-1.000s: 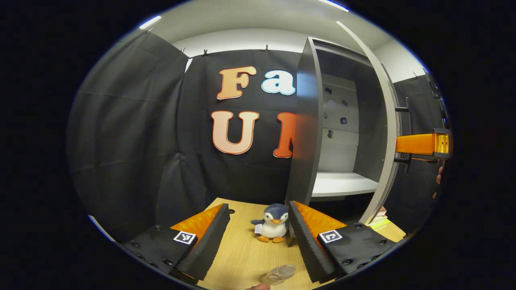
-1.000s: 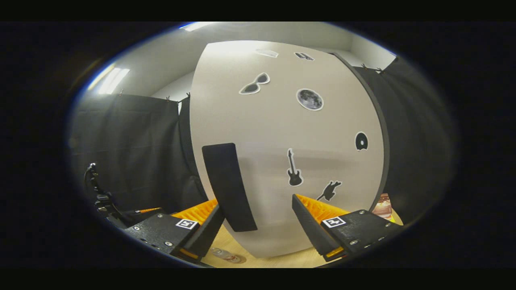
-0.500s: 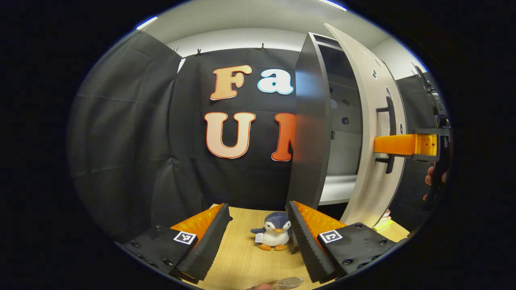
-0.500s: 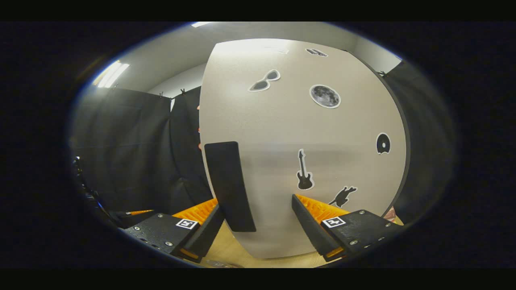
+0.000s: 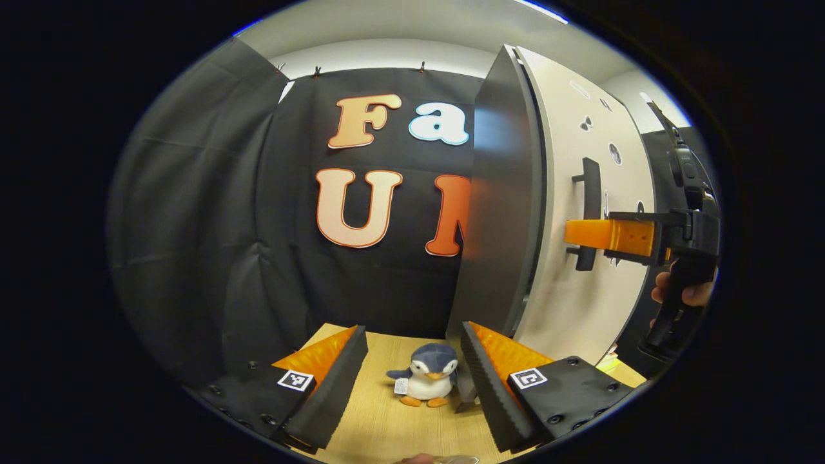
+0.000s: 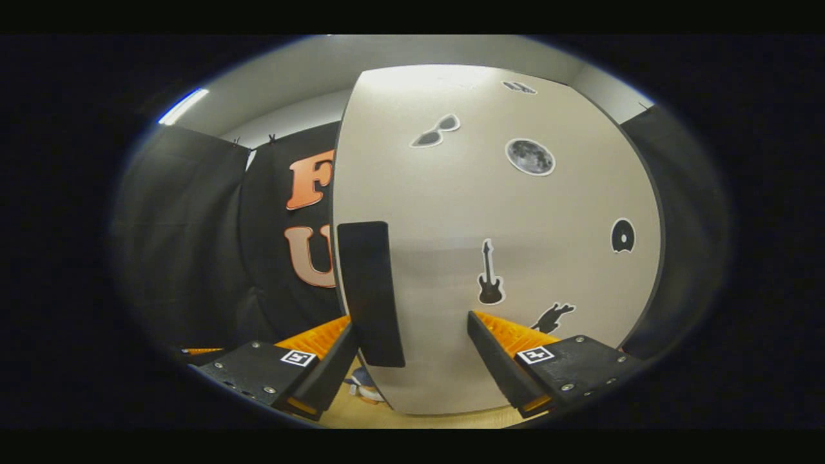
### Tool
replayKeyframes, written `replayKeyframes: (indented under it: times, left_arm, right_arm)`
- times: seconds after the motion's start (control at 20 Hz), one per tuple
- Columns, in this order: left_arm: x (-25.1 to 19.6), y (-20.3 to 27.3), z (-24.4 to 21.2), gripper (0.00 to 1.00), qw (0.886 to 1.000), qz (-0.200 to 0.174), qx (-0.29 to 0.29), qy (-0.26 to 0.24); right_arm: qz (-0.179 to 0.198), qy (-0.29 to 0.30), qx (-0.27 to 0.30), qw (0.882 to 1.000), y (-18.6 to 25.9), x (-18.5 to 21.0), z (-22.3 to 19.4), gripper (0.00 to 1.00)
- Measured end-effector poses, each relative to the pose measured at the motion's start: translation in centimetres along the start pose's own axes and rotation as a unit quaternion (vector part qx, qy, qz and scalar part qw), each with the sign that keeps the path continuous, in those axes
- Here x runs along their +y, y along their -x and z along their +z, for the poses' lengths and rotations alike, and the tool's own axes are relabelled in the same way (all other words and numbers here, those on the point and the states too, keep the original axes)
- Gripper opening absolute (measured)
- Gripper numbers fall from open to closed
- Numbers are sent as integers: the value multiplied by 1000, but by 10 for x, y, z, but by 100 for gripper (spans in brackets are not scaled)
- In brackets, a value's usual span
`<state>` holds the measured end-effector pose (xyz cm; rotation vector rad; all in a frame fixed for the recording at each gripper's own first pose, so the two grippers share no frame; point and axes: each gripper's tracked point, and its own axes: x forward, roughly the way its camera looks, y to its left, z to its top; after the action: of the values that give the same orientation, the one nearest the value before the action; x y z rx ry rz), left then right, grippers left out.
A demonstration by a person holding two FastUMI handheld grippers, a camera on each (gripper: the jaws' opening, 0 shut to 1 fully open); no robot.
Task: Open the cabinet door with the right hand, grasp the bottle in the cabinet with the left hand and place it on the coaster, then close the cabinet door with the right hand.
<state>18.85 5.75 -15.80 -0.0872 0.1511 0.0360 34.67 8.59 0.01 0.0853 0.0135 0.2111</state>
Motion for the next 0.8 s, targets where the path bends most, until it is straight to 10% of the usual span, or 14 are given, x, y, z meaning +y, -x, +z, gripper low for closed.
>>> replayKeyframes:
  times: [0.8]
  left_arm:
    - [-9, 7, 18, 96, 1000, -11, 0, 19]
  right_arm:
    - [0, -46, 25, 999, 26, -4, -7, 97]
